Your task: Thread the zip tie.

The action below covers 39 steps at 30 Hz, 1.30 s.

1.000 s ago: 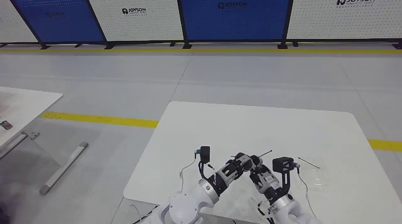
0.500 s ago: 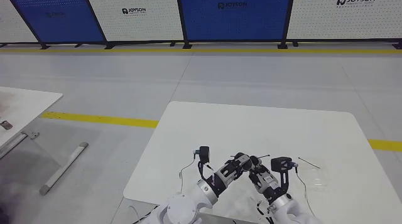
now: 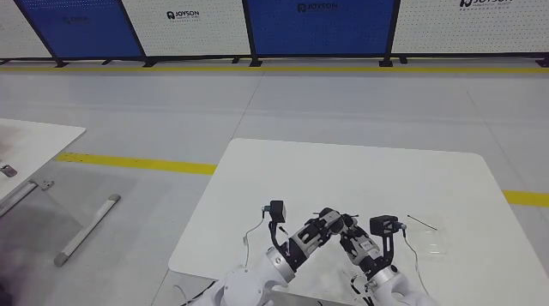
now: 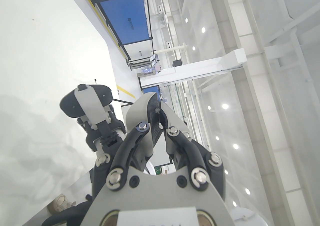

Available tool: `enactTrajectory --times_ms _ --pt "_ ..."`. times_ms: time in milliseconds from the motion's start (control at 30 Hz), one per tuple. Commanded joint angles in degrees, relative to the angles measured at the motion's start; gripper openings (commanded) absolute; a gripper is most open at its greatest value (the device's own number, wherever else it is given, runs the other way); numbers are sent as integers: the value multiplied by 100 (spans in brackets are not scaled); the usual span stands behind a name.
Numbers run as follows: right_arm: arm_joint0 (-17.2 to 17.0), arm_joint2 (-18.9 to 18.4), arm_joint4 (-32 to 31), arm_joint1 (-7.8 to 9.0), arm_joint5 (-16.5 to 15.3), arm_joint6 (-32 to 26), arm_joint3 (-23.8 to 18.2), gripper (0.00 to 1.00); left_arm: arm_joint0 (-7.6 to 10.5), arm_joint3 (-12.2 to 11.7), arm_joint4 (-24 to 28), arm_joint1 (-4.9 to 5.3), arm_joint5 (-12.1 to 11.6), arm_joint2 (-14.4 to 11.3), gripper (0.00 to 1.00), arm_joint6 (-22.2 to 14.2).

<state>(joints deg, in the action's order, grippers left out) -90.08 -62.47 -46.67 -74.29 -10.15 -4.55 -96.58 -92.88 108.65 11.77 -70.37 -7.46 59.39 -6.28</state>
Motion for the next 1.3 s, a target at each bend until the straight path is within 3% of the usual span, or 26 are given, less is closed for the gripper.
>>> enactTrajectory --times_ms 0,400,633,667,700,733,1100,1267 --pt "13 11 0 -2 -2 -3 23 0 -23 17 1 3 -43 0 0 -13" --pt "78 62 0 -12 40 -28 78 0 -203 238 -115 42 -196 37 0 -97" --pt "82 67 58 -16 27 -5 66 0 -217 257 -140 48 -177 38 0 -54" --pt "75 48 107 -15 5 12 56 20 -213 247 -113 44 -133 42 0 12" --pt "52 -4 161 -10 -20 76 34 68 -187 242 -72 37 -84 52 0 104" --pt "13 -45 189 -4 -51 147 13 100 -165 221 -24 30 -60 56 0 164" --pt "-1014 -1074 816 159 -933 1179 -428 100 122 -162 439 -33 159 230 0 721" --pt "-1452 -1415 1346 275 -933 1768 -780 100 310 -488 563 -77 292 188 0 884"
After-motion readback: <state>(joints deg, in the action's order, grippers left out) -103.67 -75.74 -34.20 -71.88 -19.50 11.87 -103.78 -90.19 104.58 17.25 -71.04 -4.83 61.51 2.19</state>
